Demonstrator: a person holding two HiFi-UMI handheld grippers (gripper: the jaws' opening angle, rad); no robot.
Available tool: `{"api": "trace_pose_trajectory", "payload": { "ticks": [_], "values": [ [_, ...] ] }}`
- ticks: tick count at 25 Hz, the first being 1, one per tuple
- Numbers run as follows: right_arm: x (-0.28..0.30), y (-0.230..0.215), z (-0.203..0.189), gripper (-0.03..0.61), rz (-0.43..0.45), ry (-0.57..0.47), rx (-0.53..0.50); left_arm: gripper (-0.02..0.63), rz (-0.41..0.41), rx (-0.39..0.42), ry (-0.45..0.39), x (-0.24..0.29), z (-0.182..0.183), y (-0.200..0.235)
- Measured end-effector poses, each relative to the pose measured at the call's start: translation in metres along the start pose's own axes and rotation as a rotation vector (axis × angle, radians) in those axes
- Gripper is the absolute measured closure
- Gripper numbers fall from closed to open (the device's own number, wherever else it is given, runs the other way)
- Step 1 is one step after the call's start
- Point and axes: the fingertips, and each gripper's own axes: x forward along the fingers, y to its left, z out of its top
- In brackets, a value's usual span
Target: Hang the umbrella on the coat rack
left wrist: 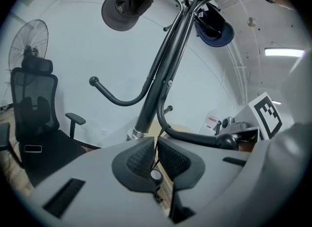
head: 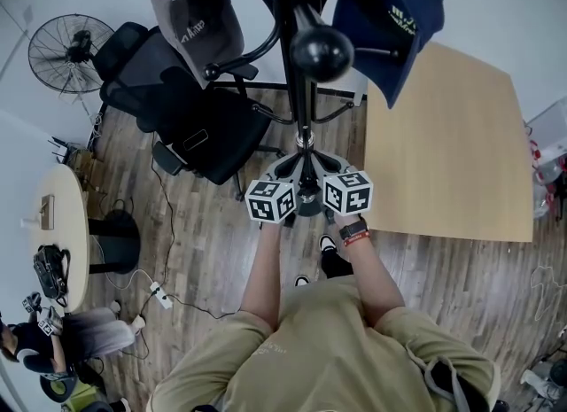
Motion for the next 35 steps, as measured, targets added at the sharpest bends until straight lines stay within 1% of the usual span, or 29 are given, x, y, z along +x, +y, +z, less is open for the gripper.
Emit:
{"api": "trace_pose_trajectory", "payload": {
  "ticks": [3, 5, 9, 12, 17, 23, 28, 32, 35],
  "values": [
    [-0.001, 0.001, -0.003, 0.558, 0.013, -0.001, 0.023, 0.575, 0.004, 0.022, 0.008, -0.001, -0.002, -0.002],
    [-0.002, 0.002, -0.004, 0.558, 0.03, 0.007, 0.014, 0.566, 0.0, 0.028, 0.008, -0.002, -0.002, -0.003],
    [-0.007, 0.005, -0.005, 0.548, 0.032, 0.026, -0.011, 0.561, -0.009, 0.008, 0.001, -0.008, -0.009, -0.005],
    [-0.016, -0.001, -0.003, 0.554, -0.002, 0.007, 0.013, 0.561, -0.001, 0.001, -0.006, -0.014, -0.012, -0.008],
    [-0.037, -0.019, 0.003, 0.554, -0.06, -0.032, 0.031, 0.561, 0.028, 0.012, -0.043, -0.028, -0.003, -0.008],
    [-0.072, -0.029, 0.013, 0.56, -0.136, -0.067, -0.042, 0.563, 0.074, 0.052, -0.075, -0.051, 0.008, -0.014],
    [-0.101, -0.025, 0.016, 0.56, -0.189, -0.1, -0.11, 0.574, 0.13, 0.078, -0.108, -0.079, 0.012, -0.016],
    [-0.127, -0.016, 0.013, 0.561, -0.222, -0.128, -0.116, 0.578, 0.169, 0.08, -0.128, -0.105, 0.009, -0.019],
    [-0.145, -0.007, 0.007, 0.561, -0.24, -0.147, -0.123, 0.581, 0.201, 0.104, -0.136, -0.127, 0.003, -0.023]
  ]
}}
